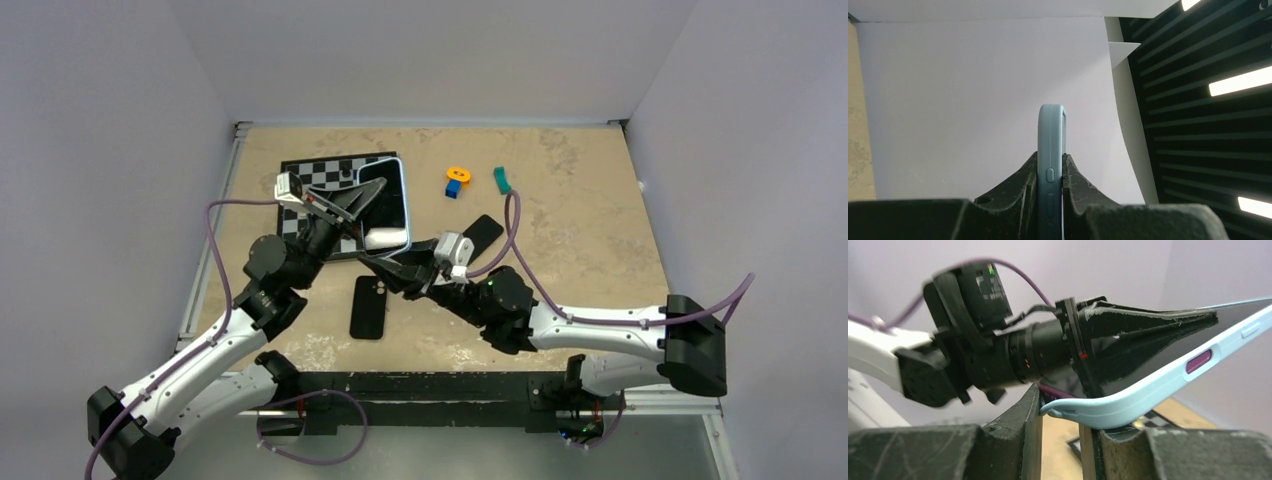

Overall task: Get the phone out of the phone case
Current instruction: Remove the phone case from the phone.

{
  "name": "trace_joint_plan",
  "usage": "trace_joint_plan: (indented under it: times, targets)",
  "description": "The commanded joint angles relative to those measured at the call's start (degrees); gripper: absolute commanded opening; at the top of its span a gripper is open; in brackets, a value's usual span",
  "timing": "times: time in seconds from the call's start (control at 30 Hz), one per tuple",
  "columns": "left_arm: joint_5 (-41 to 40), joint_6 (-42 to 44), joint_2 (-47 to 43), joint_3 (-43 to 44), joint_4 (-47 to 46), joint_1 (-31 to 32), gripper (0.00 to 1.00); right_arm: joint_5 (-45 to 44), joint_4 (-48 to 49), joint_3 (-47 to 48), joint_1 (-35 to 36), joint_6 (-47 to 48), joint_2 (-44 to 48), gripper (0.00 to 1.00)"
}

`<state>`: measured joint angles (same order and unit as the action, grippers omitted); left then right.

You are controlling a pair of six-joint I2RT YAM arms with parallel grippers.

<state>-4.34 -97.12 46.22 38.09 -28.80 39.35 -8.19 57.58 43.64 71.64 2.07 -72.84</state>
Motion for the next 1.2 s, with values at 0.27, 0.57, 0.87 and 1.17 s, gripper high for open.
trace_joint_plan:
  times: [0.27, 0.57, 0.87, 1.17]
  targets:
    - [9.4, -3.0, -3.5, 4.7, -3.2, 1.3, 0.0, -20.3, -10.9, -2.7, -5.4, 16.9, 3.9, 0.0]
    - [12.0, 11.9, -2.2, 4.7, -10.3, 0.6, 0.0, 4.0, -24.7, -6.8, -6.1, -13.3, 11.4, 0.52]
    - [16.3, 20.2, 0.2, 4.5, -9.2, -0.4, 0.0, 19.8, -21.4, -11.3, -6.3, -35.2, 24.3, 0.7]
    - [20.6, 20.6, 0.4, 6.4, -7.5, -0.5, 0.0, 27.9, -28.2, -1.9, -8.9, -35.2, 23.4, 0.59]
